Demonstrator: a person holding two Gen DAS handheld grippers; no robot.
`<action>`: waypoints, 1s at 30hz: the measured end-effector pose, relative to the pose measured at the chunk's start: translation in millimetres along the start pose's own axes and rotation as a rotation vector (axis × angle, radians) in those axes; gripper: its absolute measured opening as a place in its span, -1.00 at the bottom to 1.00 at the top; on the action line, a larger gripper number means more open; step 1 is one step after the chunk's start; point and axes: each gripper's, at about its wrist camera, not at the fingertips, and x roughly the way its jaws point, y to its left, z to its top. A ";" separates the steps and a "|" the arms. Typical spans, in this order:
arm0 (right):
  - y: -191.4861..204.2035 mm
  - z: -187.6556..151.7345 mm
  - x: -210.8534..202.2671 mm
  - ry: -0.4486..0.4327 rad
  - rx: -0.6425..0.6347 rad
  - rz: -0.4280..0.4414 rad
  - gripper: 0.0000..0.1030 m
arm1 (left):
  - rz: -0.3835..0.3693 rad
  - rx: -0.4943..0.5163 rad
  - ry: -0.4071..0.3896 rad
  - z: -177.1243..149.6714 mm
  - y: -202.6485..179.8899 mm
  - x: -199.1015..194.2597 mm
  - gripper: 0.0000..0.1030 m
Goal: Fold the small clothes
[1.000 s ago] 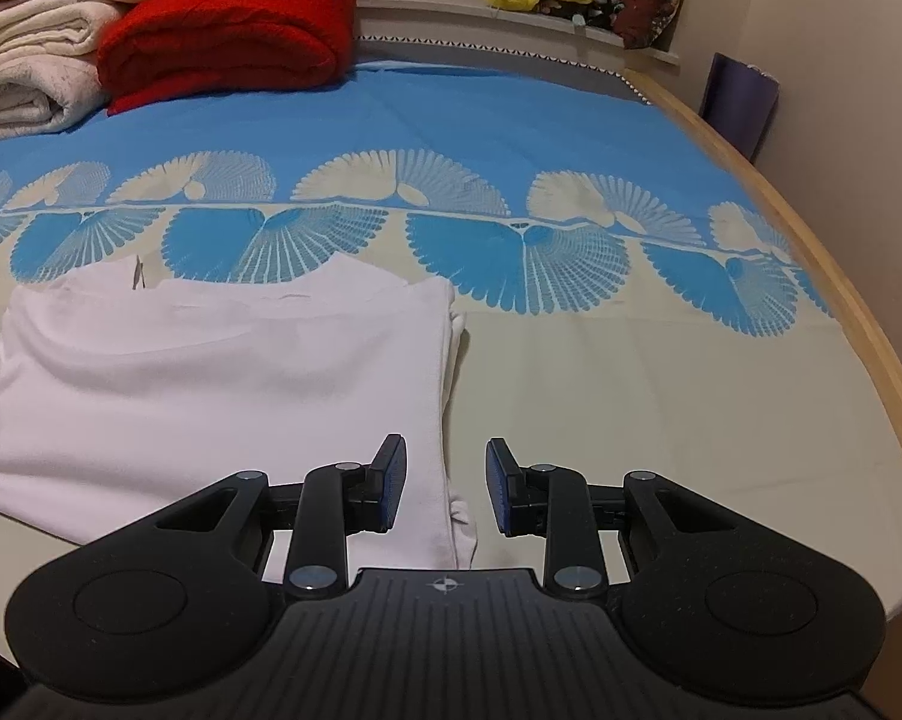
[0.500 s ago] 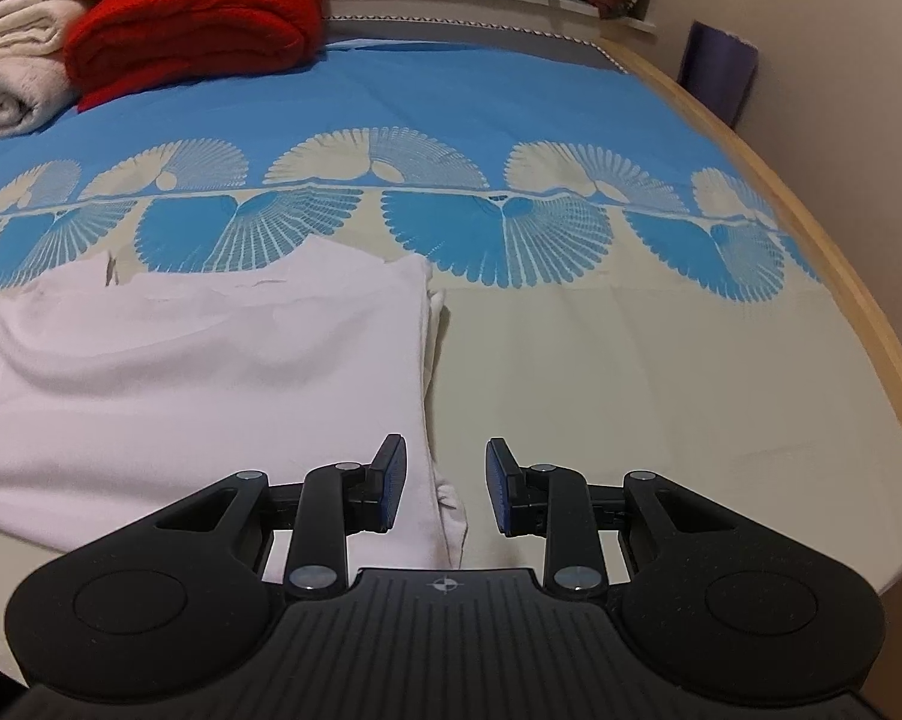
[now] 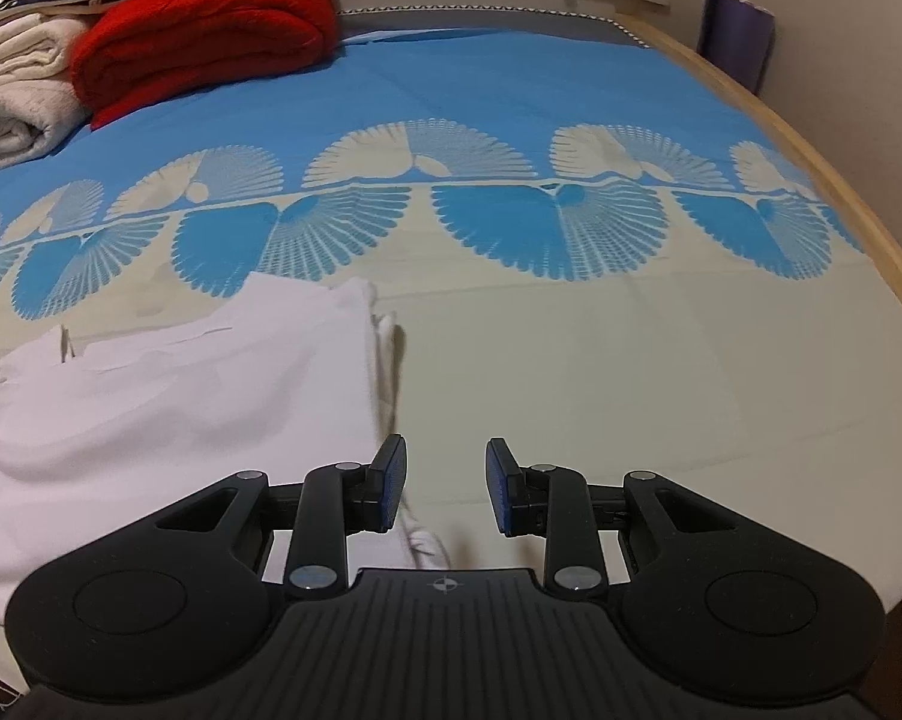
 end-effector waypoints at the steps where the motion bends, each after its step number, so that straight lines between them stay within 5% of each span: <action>1: 2.4 0.4 -0.2 0.000 -0.002 0.002 -0.41 | -0.007 0.000 -0.001 0.6 2.0 0.7 -0.13; 30: -4.6 -3.7 1.6 0.023 0.007 -0.026 -0.41 | 0.025 0.044 -0.042 1.2 -13.6 9.6 -0.16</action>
